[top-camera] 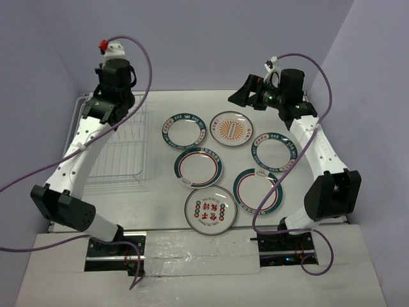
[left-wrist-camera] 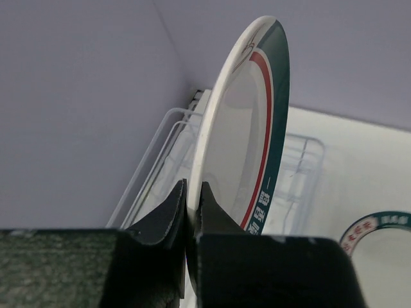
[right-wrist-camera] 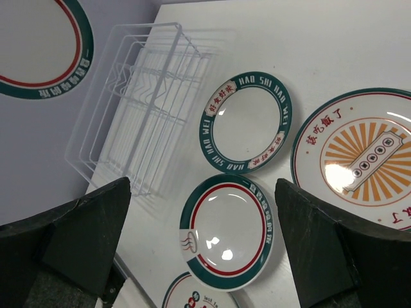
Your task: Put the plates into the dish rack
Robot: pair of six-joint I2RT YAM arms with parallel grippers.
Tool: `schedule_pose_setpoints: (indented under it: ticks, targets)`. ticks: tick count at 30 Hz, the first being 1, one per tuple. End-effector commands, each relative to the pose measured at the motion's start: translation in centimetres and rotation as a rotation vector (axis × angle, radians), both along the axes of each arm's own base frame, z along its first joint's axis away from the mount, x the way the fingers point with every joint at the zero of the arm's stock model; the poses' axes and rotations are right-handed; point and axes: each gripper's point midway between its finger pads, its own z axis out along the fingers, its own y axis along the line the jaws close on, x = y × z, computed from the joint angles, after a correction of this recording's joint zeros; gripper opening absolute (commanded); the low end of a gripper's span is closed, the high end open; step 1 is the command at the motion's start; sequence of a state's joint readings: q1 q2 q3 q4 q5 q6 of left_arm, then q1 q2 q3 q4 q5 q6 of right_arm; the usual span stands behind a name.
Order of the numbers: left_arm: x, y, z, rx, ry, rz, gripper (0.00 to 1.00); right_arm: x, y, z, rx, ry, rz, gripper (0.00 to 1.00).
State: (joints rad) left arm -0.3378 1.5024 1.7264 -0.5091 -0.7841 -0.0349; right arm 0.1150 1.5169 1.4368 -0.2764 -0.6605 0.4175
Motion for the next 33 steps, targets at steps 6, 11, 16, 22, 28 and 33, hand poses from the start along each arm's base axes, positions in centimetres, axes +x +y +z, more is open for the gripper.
schedule_pose_setpoints:
  ticks: [6, 11, 16, 22, 28, 33]
  targets:
    - [1.1, -0.5, -3.7, 0.256, 0.11, 0.14, 0.0, 0.5, -0.6, -0.2, -0.033, -0.005, -0.025, 1.0]
    - [2.0, -1.8, -6.1, 0.302, 0.166, 0.088, 0.0, 0.5, -0.5, -0.6, -0.025, 0.006, -0.022, 1.0]
    - [2.9, -3.0, -8.2, 0.308, 0.21, 0.045, 0.0, 0.7, -0.6, -1.2, -0.03, 0.022, -0.02, 1.0]
    - [3.3, -4.0, -8.4, 0.293, 0.217, 0.042, 0.0, 0.7, -0.6, -1.5, -0.031, 0.028, -0.017, 1.0]
    - [3.0, -5.4, -10.7, 0.28, 0.271, 0.005, 0.0, 0.8, -0.6, -1.7, -0.027, 0.036, -0.017, 1.0]
    - [3.1, -5.6, -12.4, 0.282, 0.304, 0.002, 0.0, 0.8, -0.7, -1.7, -0.026, 0.037, -0.016, 1.0]
